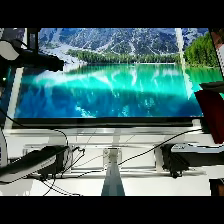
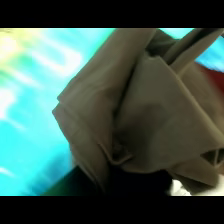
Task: Fold the clothes and pants, and hang the long-sleeved shirts on hangers.
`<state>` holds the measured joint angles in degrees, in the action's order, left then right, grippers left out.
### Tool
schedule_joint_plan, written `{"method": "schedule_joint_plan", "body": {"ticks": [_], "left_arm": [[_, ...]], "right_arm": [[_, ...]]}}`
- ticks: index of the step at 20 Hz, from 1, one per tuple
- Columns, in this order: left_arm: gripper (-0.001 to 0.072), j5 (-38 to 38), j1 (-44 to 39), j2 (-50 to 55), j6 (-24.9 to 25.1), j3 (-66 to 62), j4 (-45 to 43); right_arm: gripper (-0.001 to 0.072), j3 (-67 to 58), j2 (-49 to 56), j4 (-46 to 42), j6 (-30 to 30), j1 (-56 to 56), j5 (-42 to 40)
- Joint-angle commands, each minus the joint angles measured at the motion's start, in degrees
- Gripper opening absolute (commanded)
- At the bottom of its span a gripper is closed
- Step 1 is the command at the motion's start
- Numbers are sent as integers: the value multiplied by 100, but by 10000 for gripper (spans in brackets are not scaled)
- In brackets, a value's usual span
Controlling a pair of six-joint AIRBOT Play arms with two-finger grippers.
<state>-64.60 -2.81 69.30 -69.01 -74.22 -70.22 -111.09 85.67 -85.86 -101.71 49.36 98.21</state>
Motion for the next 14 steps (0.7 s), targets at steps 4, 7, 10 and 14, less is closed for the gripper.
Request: {"method": "schedule_joint_plan", "body": {"ticks": [4,7,10,14], "left_arm": [[12,-17,4,-4,-2,0,-4],[11,-15,4,-4,-2,0,-4],[11,-17,4,-4,-2,0,-4],[11,-17,4,-4,-2,0,-4]], "right_arm": [[681,223,-55,-330,-107,634,522],[70,223,-55,-72,92,494,407],[15,223,-57,516,240,105,295],[15,223,-66,789,352,-1113,52]]}}
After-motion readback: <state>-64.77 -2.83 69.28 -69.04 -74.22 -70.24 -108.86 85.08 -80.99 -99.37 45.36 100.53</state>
